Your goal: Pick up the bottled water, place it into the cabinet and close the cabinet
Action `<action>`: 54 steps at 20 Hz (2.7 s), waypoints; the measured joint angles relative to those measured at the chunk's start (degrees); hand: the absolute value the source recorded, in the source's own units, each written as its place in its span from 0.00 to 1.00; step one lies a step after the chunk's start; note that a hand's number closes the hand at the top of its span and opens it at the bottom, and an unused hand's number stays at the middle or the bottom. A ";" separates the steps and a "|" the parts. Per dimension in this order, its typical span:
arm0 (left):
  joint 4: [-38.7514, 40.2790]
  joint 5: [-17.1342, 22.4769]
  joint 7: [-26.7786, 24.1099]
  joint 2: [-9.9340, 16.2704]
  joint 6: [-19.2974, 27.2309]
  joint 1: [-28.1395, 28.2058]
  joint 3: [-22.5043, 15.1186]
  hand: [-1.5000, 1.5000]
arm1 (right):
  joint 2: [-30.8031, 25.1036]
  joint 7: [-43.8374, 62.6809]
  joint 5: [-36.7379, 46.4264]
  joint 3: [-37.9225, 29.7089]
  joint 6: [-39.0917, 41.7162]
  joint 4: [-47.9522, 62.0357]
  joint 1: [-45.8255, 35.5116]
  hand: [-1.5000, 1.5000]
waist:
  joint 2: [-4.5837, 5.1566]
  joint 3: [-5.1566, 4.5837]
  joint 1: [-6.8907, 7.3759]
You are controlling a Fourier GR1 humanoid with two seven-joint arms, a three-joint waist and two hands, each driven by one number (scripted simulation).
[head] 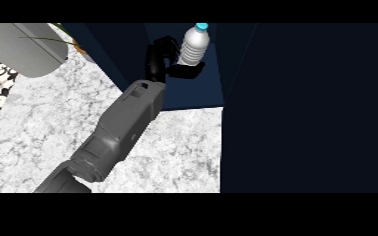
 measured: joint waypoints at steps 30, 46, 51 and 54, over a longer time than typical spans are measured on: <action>6.05 0.36 -12.64 1.99 -10.15 -9.00 6.55 0.00 | -0.19 -0.21 -1.90 0.19 4.03 1.17 -0.98 0.00 | 0.22 -0.06 -0.17; -7.84 3.34 -12.72 -0.47 -14.54 1.66 2.19 0.00 | 1.39 3.09 -2.16 2.11 2.39 0.42 -0.43 0.00 | -1.56 0.01 3.01; -17.42 5.62 -12.40 -0.56 -17.58 9.88 -2.70 0.00 | 2.21 4.63 -1.81 3.67 0.82 -0.03 -1.11 0.00 | -1.75 0.00 3.77; -24.25 7.02 -11.04 -0.57 -19.19 14.18 -5.53 0.00 | 2.26 4.84 -1.45 4.38 0.46 -0.18 -0.99 0.00 | -1.85 0.00 4.05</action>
